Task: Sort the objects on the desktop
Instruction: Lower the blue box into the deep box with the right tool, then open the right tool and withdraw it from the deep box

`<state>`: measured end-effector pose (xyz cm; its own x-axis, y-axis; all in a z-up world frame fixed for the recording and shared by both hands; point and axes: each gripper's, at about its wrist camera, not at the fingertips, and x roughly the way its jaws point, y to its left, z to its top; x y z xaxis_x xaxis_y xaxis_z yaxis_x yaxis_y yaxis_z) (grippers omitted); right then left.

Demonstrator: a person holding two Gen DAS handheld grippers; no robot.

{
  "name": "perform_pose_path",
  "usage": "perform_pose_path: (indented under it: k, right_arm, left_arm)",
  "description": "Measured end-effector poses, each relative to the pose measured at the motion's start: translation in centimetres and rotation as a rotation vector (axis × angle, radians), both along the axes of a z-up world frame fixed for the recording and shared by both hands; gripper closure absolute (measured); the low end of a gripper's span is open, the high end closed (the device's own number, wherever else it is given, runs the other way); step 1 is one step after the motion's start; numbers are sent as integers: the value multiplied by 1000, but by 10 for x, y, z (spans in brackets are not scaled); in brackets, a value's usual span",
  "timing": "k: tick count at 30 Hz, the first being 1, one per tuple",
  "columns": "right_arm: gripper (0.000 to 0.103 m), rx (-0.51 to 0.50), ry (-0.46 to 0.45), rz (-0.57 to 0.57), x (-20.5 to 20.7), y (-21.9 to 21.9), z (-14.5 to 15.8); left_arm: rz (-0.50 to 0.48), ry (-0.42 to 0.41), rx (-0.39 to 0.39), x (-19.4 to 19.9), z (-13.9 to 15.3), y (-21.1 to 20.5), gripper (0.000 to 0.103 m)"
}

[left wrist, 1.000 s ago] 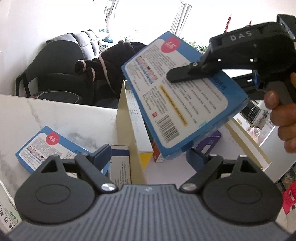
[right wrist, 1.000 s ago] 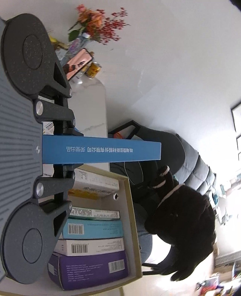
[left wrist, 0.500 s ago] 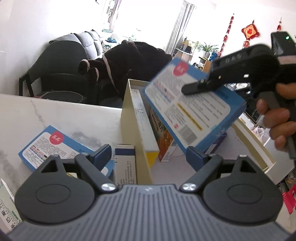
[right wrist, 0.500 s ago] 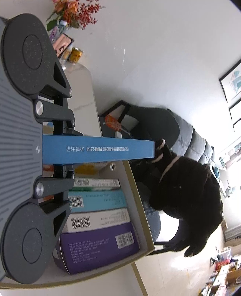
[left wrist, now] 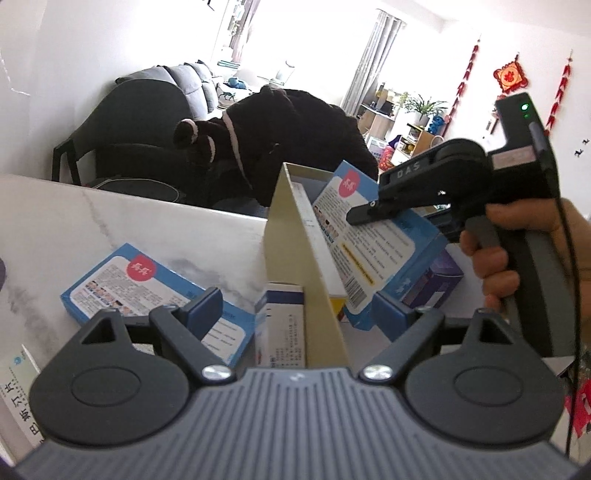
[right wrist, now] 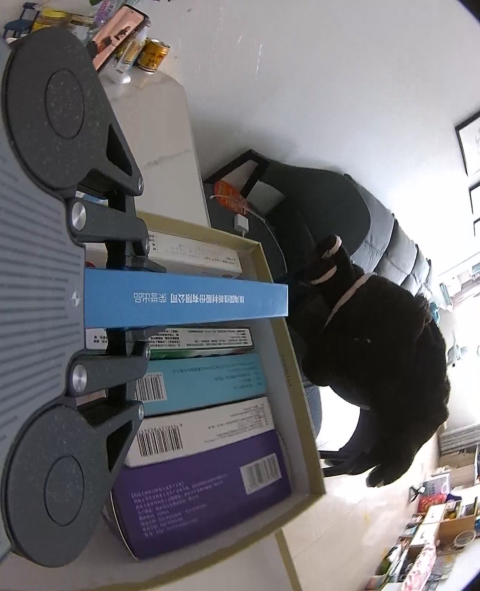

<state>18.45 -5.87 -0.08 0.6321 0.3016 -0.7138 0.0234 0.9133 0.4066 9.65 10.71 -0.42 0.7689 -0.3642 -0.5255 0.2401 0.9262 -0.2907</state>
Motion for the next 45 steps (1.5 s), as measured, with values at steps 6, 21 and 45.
perform_pose_path:
  k: [6,21,45]
  right_arm:
    - [68,-10,33,5,10,20,-12]
    - [59,73,67,40,19,19,-16]
    - [38,27,-155,163,-40,19,27]
  left_arm:
    - [16,8,-12,0,-3,8,14]
    - [47,23,-21,-2,-10,29,14]
    - [150,106,16,-13,-43,72,14]
